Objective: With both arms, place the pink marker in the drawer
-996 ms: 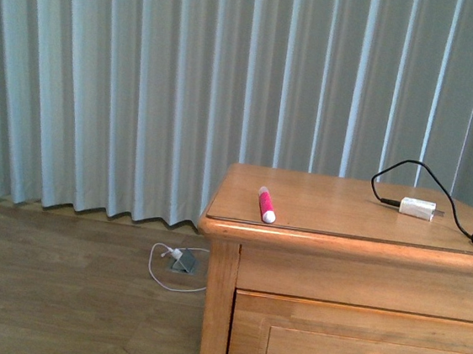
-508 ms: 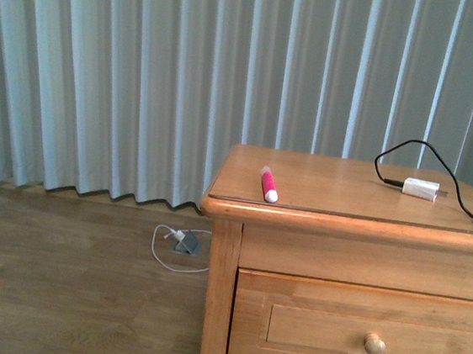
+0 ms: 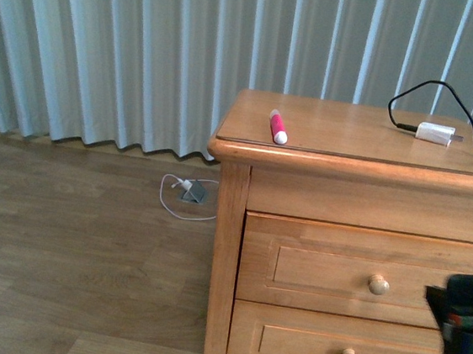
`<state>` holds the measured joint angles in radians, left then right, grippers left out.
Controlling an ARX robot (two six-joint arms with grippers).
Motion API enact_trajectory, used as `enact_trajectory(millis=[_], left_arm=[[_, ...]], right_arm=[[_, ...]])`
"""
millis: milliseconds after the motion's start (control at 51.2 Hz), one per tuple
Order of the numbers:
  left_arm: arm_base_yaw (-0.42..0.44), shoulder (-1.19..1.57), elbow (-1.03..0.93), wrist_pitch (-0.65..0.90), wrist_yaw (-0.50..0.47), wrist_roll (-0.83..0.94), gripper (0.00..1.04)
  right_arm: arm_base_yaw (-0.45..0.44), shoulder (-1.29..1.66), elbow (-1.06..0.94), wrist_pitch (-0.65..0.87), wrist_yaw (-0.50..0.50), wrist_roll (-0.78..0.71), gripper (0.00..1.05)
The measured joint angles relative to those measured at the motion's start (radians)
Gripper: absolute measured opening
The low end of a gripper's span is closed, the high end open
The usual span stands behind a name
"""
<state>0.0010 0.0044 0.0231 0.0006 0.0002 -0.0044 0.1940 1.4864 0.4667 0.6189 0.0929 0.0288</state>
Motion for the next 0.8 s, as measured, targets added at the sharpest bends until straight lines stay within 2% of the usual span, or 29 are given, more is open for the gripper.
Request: enact_trajectory(millis=[98, 351, 800], left_arm=[[0.000, 0.000, 0.000, 0.000, 0.000, 0.000, 0.99], [0.000, 0.000, 0.000, 0.000, 0.000, 0.000, 0.99], [0.000, 0.000, 0.000, 0.000, 0.000, 0.000, 0.99]], right_arm=[[0.029, 0.206, 0.111, 0.052, 0.024, 0.002, 0.96], [0.049, 0.480, 0.297, 0.130, 0.058, -0.017, 0.96], [-0.014, 0.718, 0.555, 0.124, 0.090, -0.024, 0.96]])
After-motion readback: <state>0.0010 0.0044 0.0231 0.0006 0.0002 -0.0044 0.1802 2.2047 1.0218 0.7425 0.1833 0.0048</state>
